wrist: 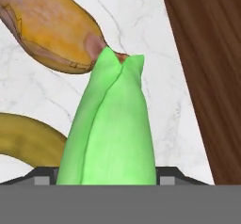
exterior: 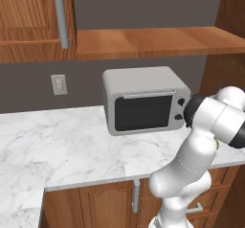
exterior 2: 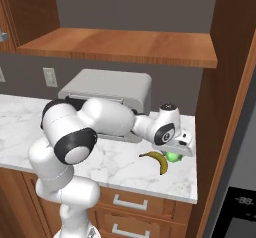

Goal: Open the fridge, remove the banana, corn, and chicken drumstick, and place them on any counter.

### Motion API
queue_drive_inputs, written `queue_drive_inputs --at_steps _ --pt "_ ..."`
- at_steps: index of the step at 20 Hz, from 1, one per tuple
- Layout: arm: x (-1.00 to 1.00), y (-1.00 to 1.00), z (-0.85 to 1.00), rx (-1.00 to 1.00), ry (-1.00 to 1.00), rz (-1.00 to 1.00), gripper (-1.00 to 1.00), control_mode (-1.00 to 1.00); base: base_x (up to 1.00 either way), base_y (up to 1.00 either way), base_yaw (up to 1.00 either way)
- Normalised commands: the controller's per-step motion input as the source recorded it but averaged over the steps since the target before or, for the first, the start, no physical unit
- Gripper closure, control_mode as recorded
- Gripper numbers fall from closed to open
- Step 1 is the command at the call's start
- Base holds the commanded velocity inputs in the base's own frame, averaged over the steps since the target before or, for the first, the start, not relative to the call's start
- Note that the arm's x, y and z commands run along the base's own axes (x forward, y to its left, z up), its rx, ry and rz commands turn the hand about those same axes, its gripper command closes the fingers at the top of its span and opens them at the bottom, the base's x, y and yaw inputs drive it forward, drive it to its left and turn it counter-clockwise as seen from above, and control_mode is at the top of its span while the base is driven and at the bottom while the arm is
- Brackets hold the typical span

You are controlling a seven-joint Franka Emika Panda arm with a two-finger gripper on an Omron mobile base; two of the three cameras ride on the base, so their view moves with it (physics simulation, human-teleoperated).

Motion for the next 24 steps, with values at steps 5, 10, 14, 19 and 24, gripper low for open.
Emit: queue_drive_inputs --at_steps 5,10,14,19,24 --pt "0.00 -0.02 -0.09 0.00 0.00 0.05 -1.00 -1.00 0.00 0.00 0.00" --pt "0.00 -0.01 0.00 0.00 -0.04 0.03 -1.00 -1.00 0.00 0.00 0.00" --pt "-0.18 -0.03 0.00 0.00 -0.16 0.06 -1.00 -1.00 0.00 0.00 0.00" --pt "-0.38 0.00 0.17 0.00 -0.17 0.04 -1.00 -1.00 0.00 0.00 0.00" --pt "-0.19 0.18 0.52 0.00 -0.10 0.01 -1.00 -1.00 0.00 0.00 0.00"
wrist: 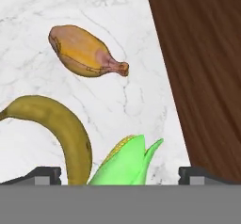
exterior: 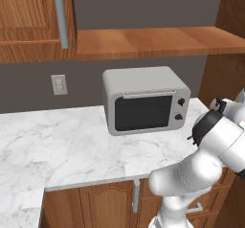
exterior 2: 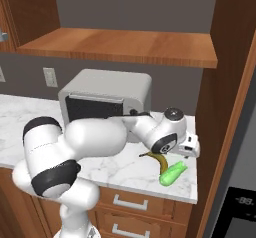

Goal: Open the fridge, remove the banana, corn, and chicken drumstick, and place them on any counter.

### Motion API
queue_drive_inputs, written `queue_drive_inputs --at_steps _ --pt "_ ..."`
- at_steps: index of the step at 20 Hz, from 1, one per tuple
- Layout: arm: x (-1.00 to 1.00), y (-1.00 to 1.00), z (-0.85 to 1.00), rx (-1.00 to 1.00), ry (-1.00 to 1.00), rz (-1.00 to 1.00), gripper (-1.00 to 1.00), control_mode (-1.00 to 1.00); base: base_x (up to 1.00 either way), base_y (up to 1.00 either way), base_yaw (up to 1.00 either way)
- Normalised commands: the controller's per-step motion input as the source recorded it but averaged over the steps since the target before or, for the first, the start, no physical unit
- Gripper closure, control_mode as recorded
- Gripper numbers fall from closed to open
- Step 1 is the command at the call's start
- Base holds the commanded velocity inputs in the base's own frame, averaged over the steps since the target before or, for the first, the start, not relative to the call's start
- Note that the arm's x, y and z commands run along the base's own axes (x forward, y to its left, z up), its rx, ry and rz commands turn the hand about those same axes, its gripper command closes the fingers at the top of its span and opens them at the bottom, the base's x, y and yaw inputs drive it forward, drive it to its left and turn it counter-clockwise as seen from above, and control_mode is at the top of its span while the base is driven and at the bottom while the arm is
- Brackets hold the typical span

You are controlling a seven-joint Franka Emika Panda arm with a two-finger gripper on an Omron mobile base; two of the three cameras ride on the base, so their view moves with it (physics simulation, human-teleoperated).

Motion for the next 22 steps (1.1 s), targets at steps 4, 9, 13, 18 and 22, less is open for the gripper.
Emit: queue_drive_inputs --at_steps 4,9,13,18,22 --pt "-0.08 0.28 0.65 0.18 0.01 -0.09 -1.00 -1.00 0.00 0.00 0.00" --pt "-0.27 0.36 0.73 0.06 -0.07 -0.07 -1.00 -1.00 0.00 0.00 0.00" --pt "-0.54 0.24 0.68 0.00 -0.01 -0.05 -1.00 -1.00 0.00 0.00 0.00" --pt "-0.70 0.26 0.56 0.00 0.00 -0.06 -1.00 -1.00 0.00 0.00 0.00" --pt "-0.92 0.18 0.29 0.01 0.00 -0.08 -1.00 -1.00 0.00 0.00 0.00"
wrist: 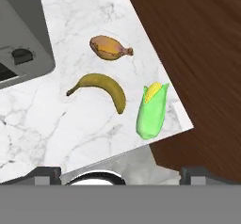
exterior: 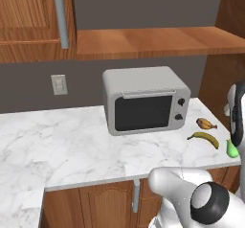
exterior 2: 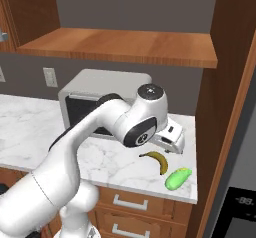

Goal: Open the fridge, remove the banana, corn, and chicken drumstick, and place them on any counter.

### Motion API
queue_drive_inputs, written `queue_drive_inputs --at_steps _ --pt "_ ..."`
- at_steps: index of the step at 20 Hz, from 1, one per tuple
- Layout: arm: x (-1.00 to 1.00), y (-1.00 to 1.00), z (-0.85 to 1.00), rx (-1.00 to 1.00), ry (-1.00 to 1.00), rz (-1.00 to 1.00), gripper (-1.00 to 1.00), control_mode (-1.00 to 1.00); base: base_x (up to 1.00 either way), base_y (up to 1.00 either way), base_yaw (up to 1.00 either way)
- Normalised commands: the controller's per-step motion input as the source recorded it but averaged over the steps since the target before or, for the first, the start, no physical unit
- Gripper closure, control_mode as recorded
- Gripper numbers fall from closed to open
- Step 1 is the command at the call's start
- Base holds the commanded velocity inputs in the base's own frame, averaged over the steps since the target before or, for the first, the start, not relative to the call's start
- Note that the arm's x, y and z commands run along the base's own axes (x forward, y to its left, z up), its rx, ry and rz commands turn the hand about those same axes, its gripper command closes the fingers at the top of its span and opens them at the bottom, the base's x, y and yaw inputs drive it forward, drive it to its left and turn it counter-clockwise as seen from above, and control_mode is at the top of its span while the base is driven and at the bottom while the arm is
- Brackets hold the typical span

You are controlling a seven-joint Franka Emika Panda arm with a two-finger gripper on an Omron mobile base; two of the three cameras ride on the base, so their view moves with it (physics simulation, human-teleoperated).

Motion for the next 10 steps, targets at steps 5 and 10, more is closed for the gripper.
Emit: queue_drive_inputs --at_steps 5,10 --pt "-0.72 0.39 0.18 0.00 0.00 -0.05 -1.00 -1.00 0.00 0.00 0.00" --pt "-0.25 0.63 0.35 0.00 0.00 0.00 -1.00 -1.00 0.00 0.00 0.00"
